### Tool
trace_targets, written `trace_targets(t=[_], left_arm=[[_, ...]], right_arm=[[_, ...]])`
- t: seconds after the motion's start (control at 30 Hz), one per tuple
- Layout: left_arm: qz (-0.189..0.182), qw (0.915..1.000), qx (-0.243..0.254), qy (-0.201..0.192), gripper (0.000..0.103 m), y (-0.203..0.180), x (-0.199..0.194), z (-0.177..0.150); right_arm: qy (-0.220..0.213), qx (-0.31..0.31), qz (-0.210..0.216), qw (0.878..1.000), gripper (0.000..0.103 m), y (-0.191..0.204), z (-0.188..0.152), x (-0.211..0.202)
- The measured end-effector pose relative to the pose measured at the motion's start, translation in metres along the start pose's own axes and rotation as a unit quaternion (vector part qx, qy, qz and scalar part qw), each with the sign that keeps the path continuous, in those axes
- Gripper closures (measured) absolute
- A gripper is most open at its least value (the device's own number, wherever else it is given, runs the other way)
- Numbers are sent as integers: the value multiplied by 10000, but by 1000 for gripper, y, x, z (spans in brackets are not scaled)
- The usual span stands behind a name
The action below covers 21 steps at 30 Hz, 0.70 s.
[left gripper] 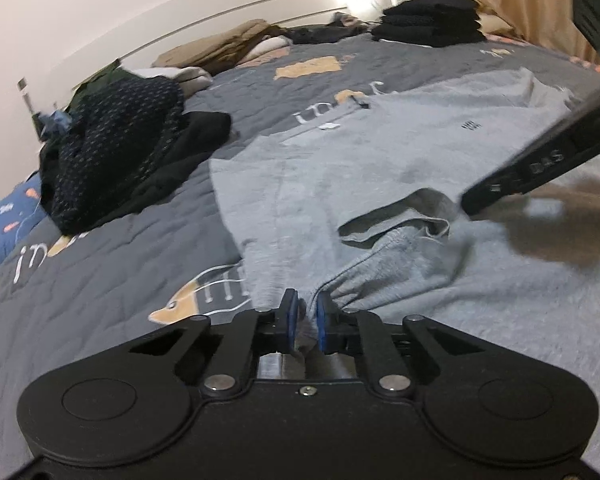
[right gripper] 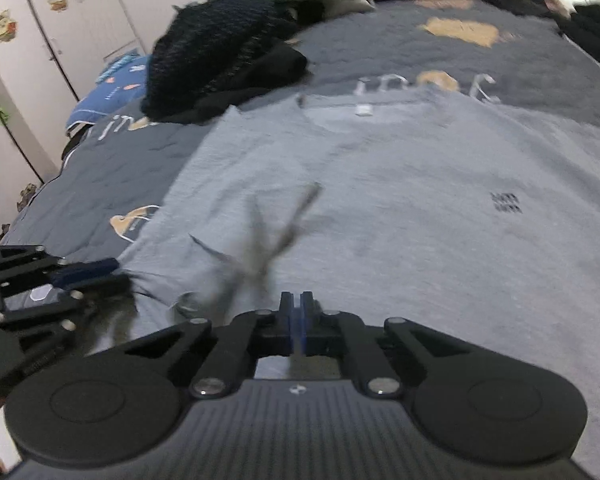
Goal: Fold clothes
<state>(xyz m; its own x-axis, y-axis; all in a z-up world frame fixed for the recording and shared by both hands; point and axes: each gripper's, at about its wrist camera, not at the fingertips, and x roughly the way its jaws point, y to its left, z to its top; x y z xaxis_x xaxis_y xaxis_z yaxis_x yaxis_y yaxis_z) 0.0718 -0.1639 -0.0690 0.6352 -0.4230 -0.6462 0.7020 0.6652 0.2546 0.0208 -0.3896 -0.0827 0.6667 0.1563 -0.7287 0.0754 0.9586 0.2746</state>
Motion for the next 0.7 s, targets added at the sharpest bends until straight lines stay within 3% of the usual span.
trace_targets(t=[0.1,0.23,0.3,0.37,0.47,0.63,0.7], left_arm=[[-104,9999,-74,31,92,6,-5,0],[-211,9996,156,40,91,-5,-6,1],[-282,9995,161,28,91,-7,-6,3],[-397,9992,-42,-3,91,-2,-7,6],[-523,9979,-338,-154,91,7,-11,11],[-411,9963,-729,-209,89,25,-12,12],[-310,9947,-957,-216,79,34,-12,12]], right_arm=[[149,-11,-5,9999,99,-9,3,-5],[-210,189,248,9993,91,-9,14,-18],[-315,77,276,9991,74,0,20,-21],[-437,-195,262,9985,63,13,24,-23],[-529,-633,221,9963,63,30,26,-21],[-406,-1181,213,9919,62,51,28,-2],[-416,-1426,100,9889,62,61,27,8]])
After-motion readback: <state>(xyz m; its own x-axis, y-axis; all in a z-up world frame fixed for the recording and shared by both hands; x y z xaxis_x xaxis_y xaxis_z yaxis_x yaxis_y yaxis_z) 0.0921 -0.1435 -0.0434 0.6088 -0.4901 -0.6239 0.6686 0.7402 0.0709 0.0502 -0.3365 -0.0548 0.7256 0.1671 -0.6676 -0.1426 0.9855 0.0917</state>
